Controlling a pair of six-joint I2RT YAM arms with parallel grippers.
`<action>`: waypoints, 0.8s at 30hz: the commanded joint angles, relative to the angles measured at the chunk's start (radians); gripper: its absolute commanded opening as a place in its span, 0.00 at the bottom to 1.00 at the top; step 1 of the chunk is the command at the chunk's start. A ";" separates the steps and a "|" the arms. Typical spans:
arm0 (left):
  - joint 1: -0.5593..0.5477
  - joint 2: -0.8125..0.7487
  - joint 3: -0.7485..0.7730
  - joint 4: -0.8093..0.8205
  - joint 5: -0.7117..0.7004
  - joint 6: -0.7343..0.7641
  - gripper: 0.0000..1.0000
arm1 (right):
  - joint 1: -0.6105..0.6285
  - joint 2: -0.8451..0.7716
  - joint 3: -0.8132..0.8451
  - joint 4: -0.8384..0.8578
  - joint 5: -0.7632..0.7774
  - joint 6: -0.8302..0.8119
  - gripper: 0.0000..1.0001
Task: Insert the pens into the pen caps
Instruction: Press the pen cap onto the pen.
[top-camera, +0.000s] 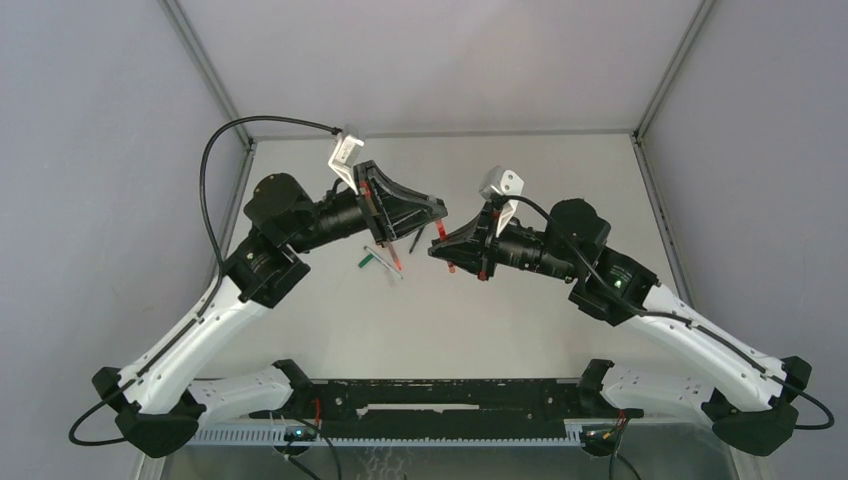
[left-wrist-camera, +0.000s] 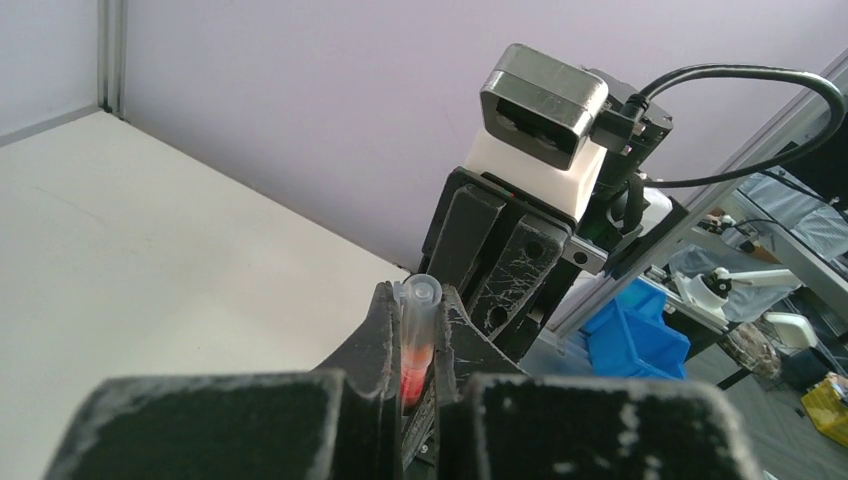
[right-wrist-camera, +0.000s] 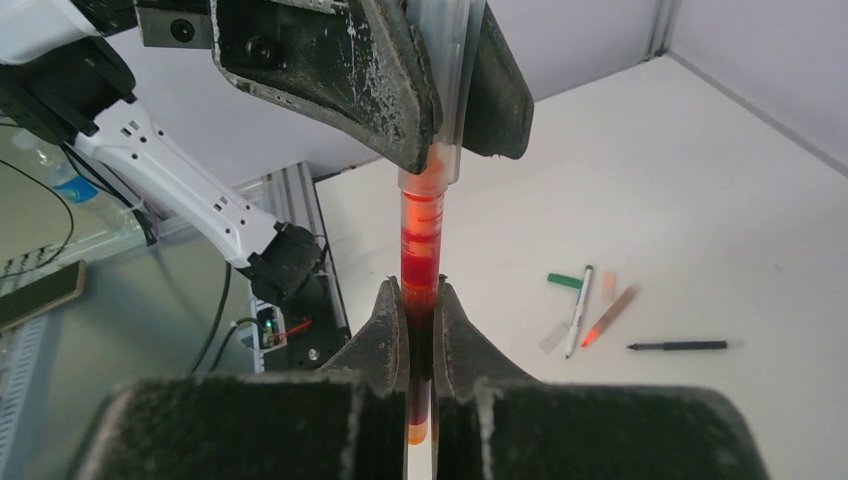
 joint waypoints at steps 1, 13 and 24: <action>-0.022 -0.016 -0.027 -0.044 -0.052 0.003 0.00 | 0.001 -0.062 0.067 0.065 0.059 -0.098 0.00; -0.063 -0.058 -0.065 -0.075 -0.100 0.089 0.00 | 0.002 -0.033 0.179 0.040 0.130 -0.105 0.00; -0.150 -0.008 -0.061 -0.142 -0.086 0.138 0.00 | 0.003 0.000 0.238 0.161 0.153 -0.075 0.00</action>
